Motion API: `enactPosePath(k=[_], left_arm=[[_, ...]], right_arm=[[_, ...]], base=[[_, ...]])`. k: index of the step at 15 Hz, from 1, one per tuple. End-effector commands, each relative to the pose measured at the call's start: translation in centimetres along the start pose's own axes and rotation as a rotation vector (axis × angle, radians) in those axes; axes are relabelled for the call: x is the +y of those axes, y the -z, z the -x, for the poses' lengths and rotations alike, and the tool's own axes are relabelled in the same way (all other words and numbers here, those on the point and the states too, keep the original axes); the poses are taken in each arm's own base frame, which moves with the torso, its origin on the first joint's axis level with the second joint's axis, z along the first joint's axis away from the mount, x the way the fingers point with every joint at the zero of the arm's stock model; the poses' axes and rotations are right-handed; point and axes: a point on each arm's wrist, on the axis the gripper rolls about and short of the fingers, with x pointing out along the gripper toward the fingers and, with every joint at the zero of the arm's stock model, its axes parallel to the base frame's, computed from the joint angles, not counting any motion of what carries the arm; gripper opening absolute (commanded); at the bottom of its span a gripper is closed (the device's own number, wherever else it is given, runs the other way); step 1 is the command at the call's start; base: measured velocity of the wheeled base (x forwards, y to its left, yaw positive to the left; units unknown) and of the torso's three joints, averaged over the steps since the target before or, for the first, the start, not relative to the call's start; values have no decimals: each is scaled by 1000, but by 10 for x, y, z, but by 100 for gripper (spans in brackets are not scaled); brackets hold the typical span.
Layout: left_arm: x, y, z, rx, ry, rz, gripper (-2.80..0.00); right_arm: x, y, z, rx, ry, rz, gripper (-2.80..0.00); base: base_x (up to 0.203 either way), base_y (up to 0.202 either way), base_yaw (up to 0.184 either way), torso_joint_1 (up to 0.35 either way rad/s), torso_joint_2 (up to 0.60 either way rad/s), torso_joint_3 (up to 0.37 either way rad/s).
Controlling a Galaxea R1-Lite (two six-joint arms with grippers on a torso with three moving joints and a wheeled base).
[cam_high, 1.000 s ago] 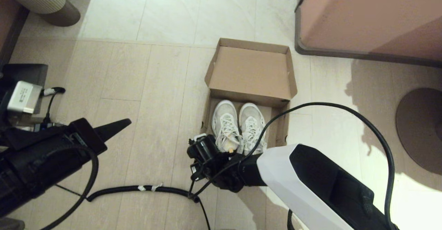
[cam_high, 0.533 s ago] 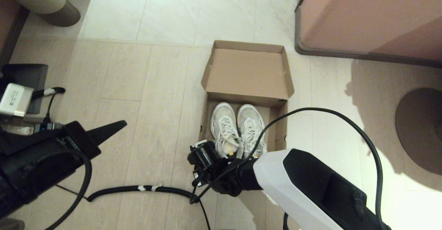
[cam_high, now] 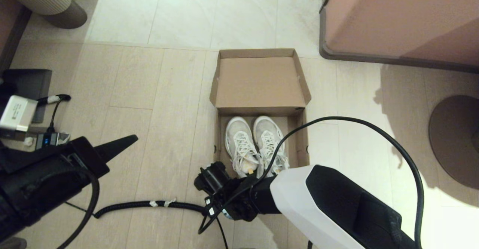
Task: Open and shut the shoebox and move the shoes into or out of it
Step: Close the shoe box
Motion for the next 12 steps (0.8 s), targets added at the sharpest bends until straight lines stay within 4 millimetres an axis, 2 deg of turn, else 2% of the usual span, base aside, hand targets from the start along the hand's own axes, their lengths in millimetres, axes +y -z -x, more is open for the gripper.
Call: enactPosePath(k=[1,4,7,10,12], left_arm=[[0,0,1,-5,3,3,-280],[-1,-1,-6,3,0,3,-280],[-2,-2,-30,34,-8,7,-280],[11,8,-86,139,-38,65,-280],[23,1,-138,140,-45,90,-280]], right_arm=[[1,-11,13,-27,-10,-20,-280],[-11,-43,58,-98,-27,-80,-280],[-43,-59,93,-110,0,-140,-280],[-119,-91,118,-179,86,-279,-280],[-178,-110,143,-233,98,-364,-280]], base=[[0,0,0,0,0,0],[0,0,0,0,0,0],[0,0,0,0,0,0],[0,0,0,0,0,0],[0,0,0,0,0,0]])
